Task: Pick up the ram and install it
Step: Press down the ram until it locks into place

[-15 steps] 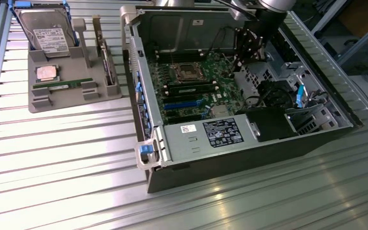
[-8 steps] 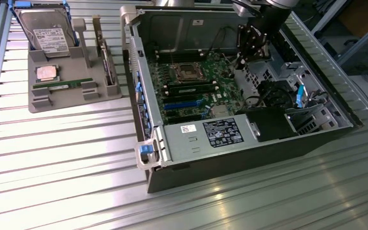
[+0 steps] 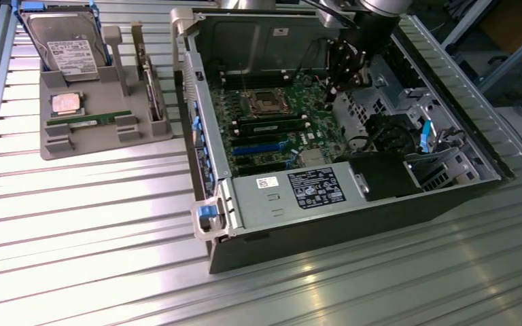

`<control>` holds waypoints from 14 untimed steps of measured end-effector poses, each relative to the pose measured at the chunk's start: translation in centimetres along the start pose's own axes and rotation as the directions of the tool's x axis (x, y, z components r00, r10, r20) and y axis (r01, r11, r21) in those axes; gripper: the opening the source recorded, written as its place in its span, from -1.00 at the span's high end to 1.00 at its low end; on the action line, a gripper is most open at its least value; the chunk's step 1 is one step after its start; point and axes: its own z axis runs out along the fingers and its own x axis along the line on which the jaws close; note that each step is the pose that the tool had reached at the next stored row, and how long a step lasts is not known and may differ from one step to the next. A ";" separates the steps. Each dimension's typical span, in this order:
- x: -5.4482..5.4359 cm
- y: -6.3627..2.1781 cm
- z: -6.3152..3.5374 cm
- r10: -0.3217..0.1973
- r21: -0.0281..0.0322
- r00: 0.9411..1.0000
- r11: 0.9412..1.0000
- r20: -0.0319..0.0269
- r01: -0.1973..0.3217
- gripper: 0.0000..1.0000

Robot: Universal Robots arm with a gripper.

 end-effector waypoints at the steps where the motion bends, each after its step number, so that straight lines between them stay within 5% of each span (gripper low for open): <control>1: 0.0 0.45 0.29 0.000 0.000 1.000 1.000 0.000 0.000 0.79; 6: -0.1 2.21 2.16 0.000 0.000 1.000 1.000 0.000 0.000 0.79; 14: 0.4 3.04 4.60 0.000 0.000 1.000 1.000 0.000 0.000 0.79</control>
